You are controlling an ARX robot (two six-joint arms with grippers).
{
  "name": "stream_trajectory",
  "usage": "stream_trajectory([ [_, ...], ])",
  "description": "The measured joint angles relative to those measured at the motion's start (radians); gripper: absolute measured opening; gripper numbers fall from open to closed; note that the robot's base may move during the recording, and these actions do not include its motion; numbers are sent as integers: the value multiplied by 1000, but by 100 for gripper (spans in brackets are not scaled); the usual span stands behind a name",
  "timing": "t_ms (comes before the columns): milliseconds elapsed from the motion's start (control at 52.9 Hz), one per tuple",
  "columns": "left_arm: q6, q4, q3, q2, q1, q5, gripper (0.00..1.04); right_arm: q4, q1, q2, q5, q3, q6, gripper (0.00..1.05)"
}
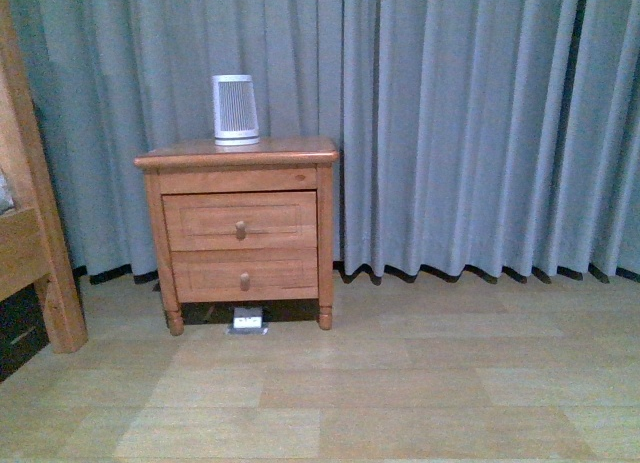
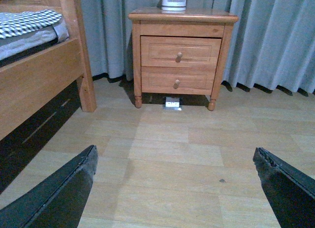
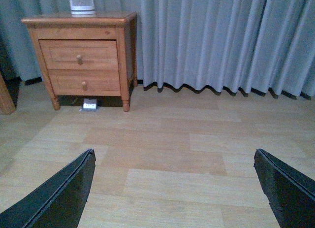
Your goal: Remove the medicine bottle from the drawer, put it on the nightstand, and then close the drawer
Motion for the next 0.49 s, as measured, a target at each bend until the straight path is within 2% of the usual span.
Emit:
stream_trajectory([
  [491, 0, 0, 0, 0, 0, 0, 98, 0, 0, 0, 0, 0, 0, 98],
])
